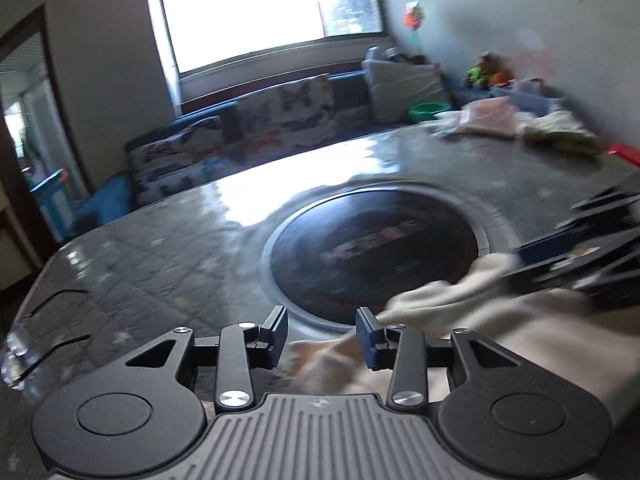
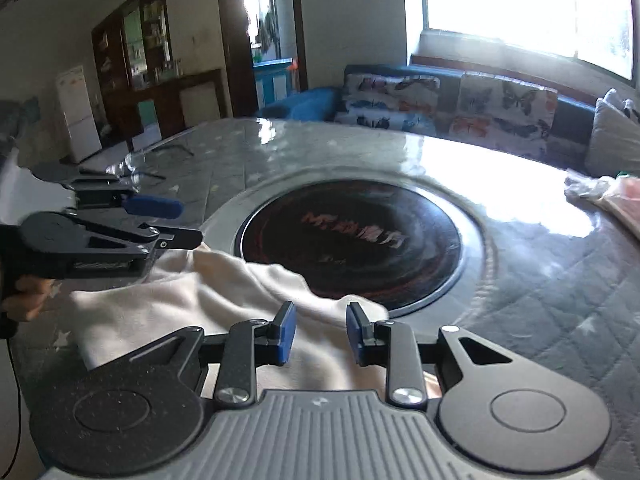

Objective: Fold clothes

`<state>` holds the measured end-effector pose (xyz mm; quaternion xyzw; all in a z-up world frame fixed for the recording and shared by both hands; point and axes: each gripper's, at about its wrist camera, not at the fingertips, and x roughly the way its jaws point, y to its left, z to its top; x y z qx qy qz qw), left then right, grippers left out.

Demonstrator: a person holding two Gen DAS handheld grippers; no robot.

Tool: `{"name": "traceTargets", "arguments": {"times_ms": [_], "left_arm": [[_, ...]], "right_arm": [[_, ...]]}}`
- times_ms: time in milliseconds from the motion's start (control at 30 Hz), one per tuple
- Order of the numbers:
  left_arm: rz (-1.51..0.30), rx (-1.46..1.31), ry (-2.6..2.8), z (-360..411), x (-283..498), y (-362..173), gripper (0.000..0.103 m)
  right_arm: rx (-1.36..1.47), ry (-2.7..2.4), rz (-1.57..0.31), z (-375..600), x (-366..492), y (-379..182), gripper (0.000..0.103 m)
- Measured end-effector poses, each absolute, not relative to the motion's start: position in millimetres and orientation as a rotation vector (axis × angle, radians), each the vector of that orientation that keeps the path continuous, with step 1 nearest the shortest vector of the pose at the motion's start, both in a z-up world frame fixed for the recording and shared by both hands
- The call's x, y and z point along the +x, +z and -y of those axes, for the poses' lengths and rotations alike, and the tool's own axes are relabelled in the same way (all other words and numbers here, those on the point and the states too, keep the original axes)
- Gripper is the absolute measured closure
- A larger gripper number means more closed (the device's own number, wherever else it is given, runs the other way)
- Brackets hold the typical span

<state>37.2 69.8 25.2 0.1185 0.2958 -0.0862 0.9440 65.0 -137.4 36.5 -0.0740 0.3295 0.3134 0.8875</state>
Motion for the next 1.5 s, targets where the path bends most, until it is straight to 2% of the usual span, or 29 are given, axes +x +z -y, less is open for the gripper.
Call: {"name": "traceTargets", "arguments": {"times_ms": [167,300,633,1000,1167,1267,1300,1400,1500], "left_arm": [[-0.631,0.232,-0.263,-45.6,39.4,19.6,0.062],[-0.668,0.23,-0.268,-33.7,52.8,7.8,0.062],[-0.696,0.154,-0.214,-42.7,71.7,-2.2,0.06],[-0.694,0.142,-0.201,-44.8,71.7,-2.7,0.054],[-0.695,0.141,-0.183,-44.4,72.7,-2.5,0.048],[-0.695,0.139,-0.171,-45.2,73.2,-2.9,0.045],[-0.694,0.14,-0.169,-44.9,73.2,-3.1,0.045],[-0.692,0.143,-0.165,-44.8,73.3,-3.5,0.043],[-0.687,0.146,-0.157,-46.0,73.0,-4.5,0.038]], "right_arm": [[-0.148,0.608,-0.72,121.6,74.5,22.8,0.076],[-0.126,0.592,-0.721,121.1,78.4,17.3,0.072],[-0.13,0.606,-0.682,139.9,49.4,26.2,0.071],[-0.073,0.487,-0.696,196.5,21.5,24.0,0.071],[-0.061,0.416,-0.663,210.7,18.0,30.0,0.071],[-0.086,0.395,-0.656,210.0,17.5,26.3,0.075],[-0.095,0.388,-0.653,209.7,17.4,25.0,0.085],[-0.12,0.367,-0.646,209.0,16.9,21.4,0.097],[-0.161,0.344,-0.631,207.4,16.5,19.3,0.099]]}}
